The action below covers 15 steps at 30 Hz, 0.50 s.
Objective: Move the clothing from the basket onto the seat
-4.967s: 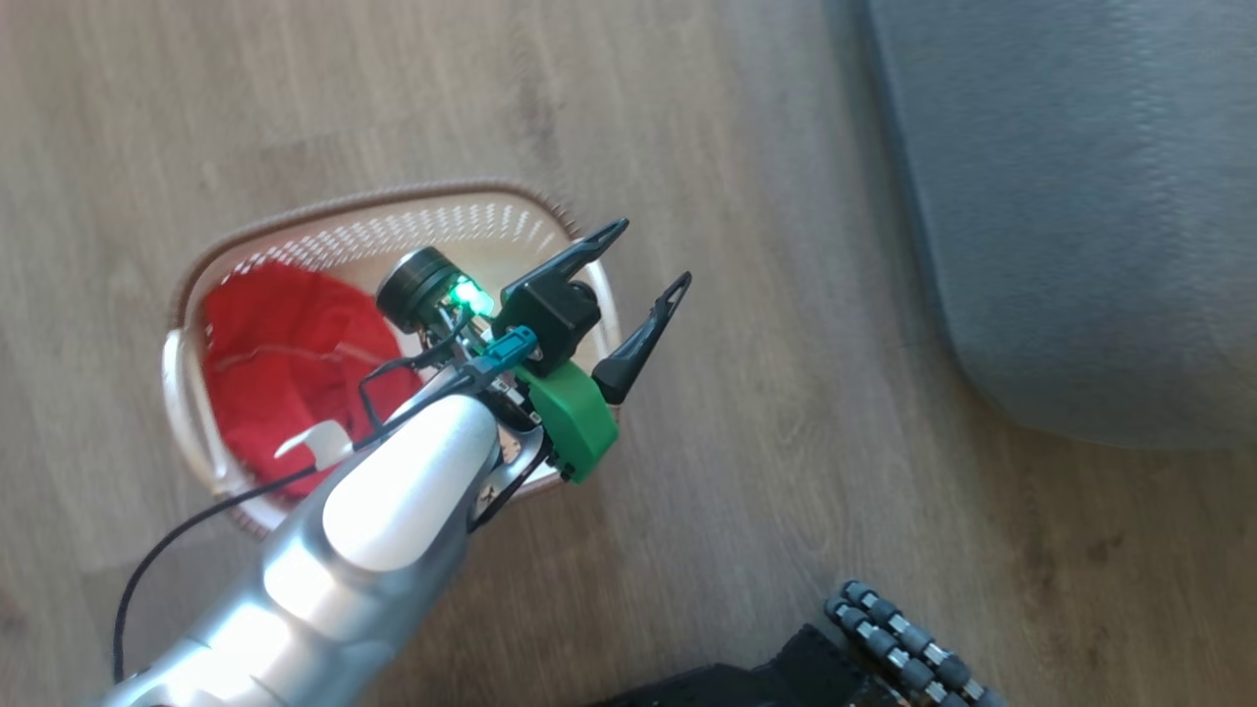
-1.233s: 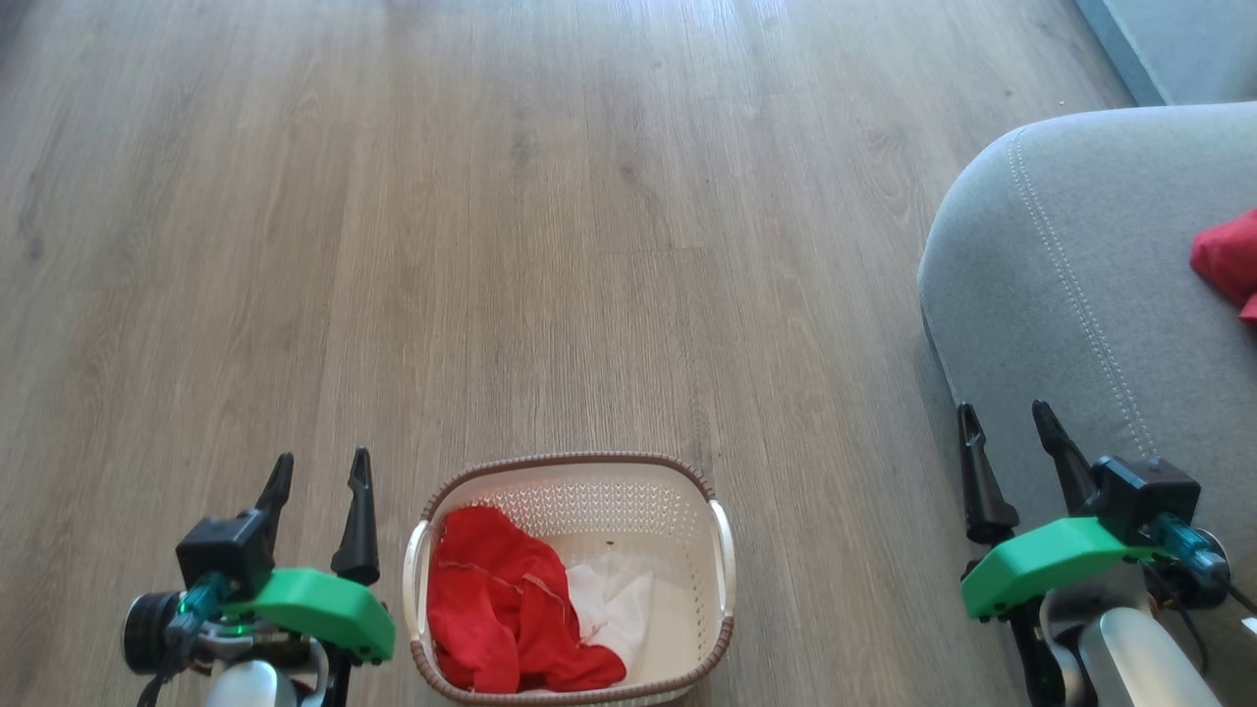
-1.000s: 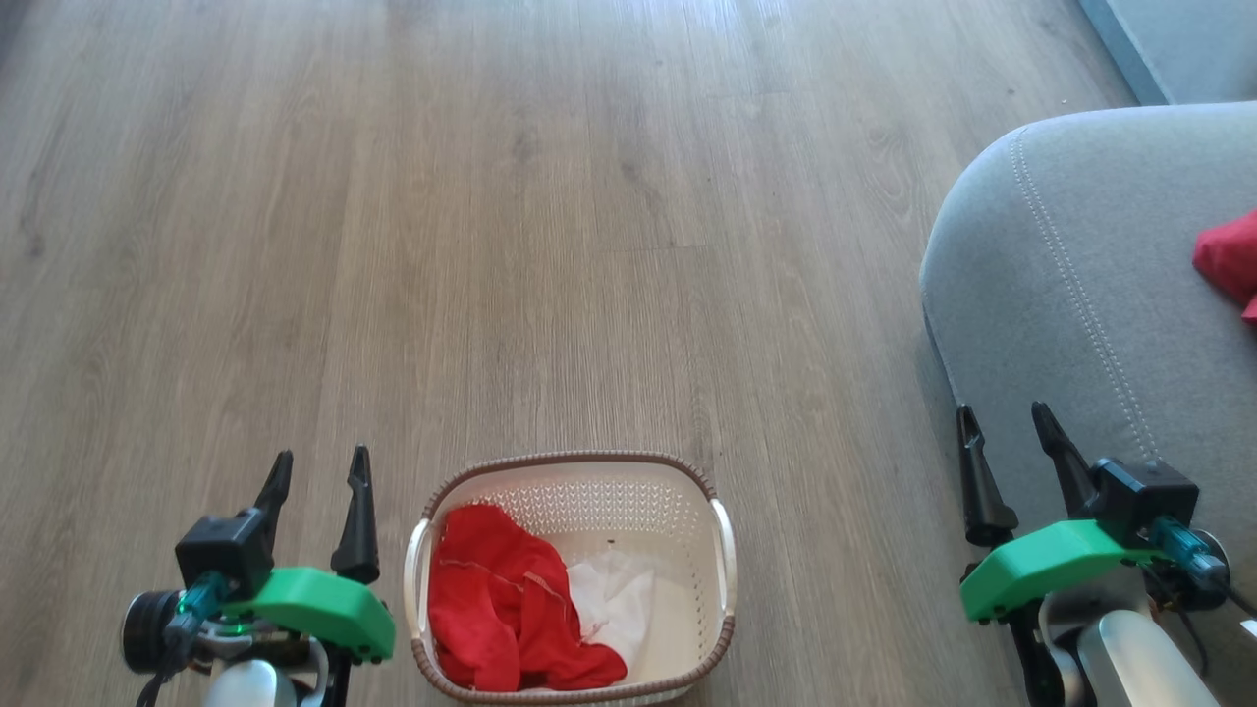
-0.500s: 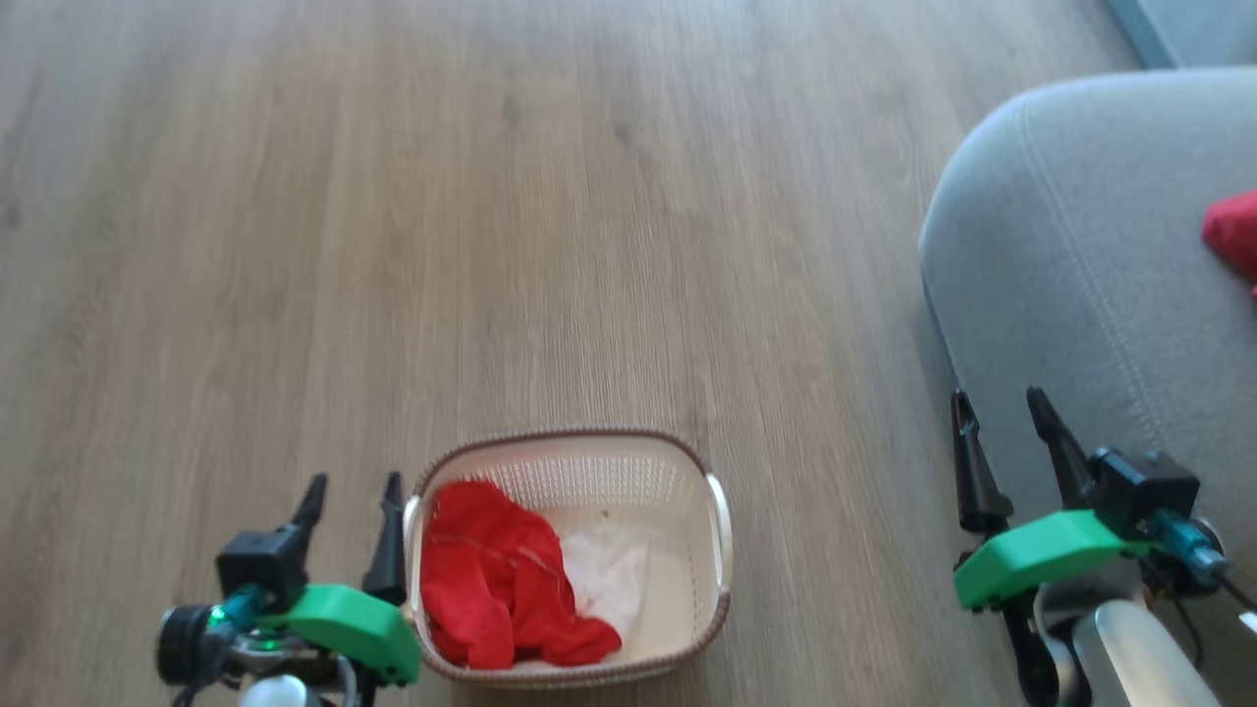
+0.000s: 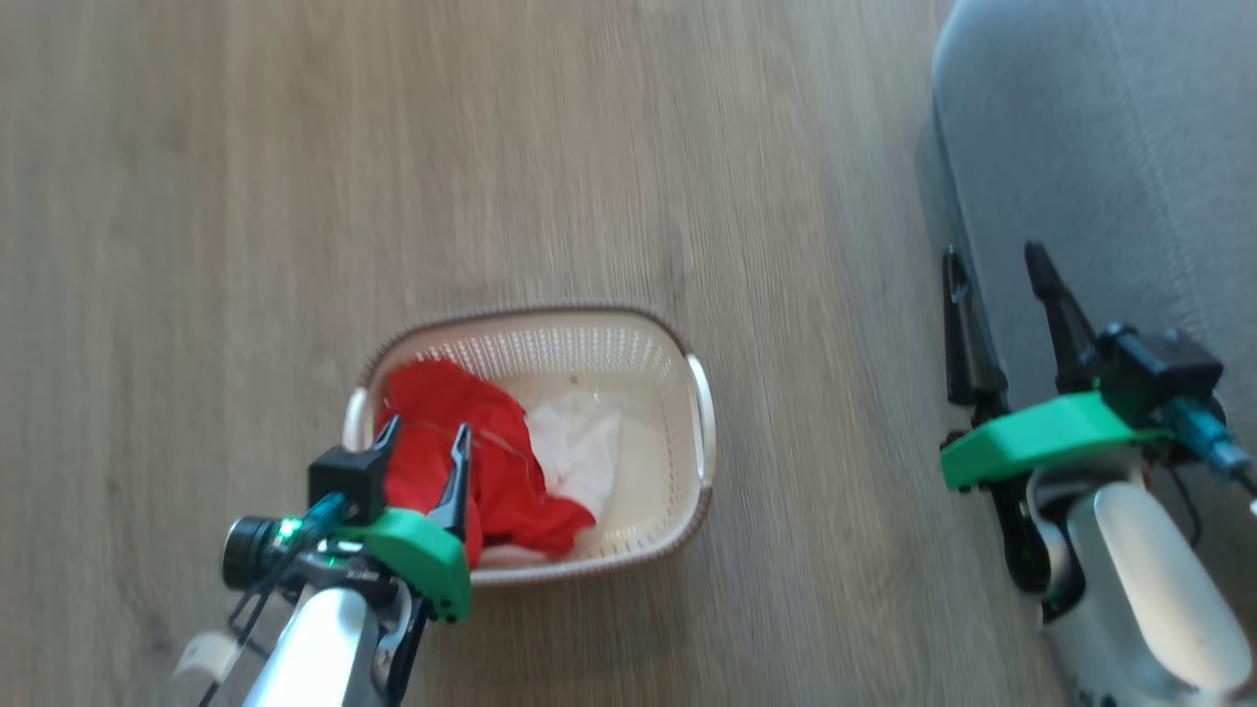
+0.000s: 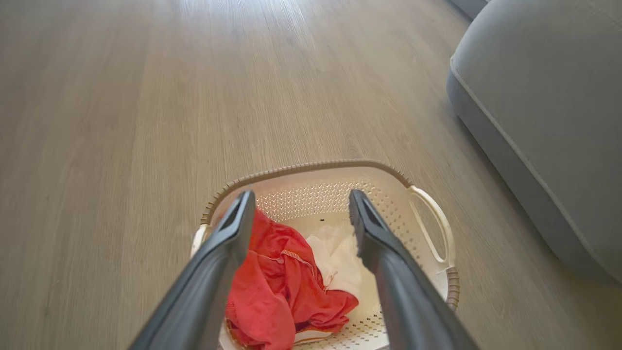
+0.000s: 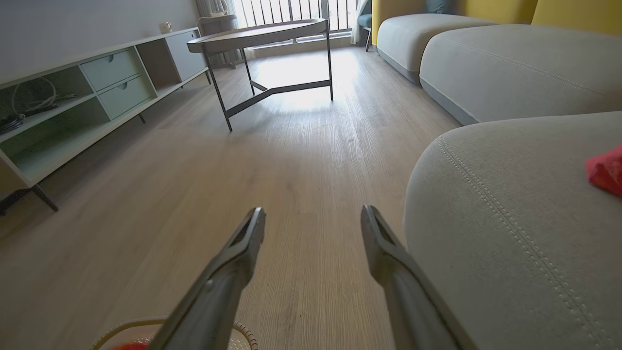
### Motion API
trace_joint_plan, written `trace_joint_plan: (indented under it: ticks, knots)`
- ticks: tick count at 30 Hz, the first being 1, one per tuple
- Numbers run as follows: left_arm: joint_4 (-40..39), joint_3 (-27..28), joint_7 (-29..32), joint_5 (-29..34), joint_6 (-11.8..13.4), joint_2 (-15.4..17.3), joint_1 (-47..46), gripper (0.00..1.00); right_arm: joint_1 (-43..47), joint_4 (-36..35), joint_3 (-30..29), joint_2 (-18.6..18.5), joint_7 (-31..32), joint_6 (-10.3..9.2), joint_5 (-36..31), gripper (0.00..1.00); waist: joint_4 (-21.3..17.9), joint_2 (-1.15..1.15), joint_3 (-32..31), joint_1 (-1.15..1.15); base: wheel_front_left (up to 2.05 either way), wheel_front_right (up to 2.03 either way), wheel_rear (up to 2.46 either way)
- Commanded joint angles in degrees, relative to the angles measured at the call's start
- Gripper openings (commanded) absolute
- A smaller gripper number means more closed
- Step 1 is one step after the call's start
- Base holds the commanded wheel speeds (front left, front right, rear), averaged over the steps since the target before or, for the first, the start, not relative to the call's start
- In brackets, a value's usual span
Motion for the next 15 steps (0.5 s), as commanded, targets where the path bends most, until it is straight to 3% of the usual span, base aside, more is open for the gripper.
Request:
trace_joint_plan:
  ticks: [1,8,15]
  knots:
    - [1.19,0.71,-0.3,0.73,0.23,0.22,-2.67,1.0,-2.26,-2.28,1.38,-0.7,-0.28,0.4,-0.12,1.0,-1.75,0.0,5.35,-0.02,0.0,0.0,0.0]
    - [15.94,-3.2,-0.26,1.32,0.82,0.22,-11.16,1.0,-5.77,-2.86,1.71,-0.7,-0.28,0.4,0.06,1.0,-3.67,0.0,12.23,-0.02,0.0,0.0,0.0]
    - [31.5,-7.68,3.0,5.22,3.27,0.4,-22.11,1.0,-8.19,-3.63,1.51,-0.17,-0.28,0.4,0.06,1.0,-5.4,0.0,18.69,-0.02,0.0,0.0,0.0]
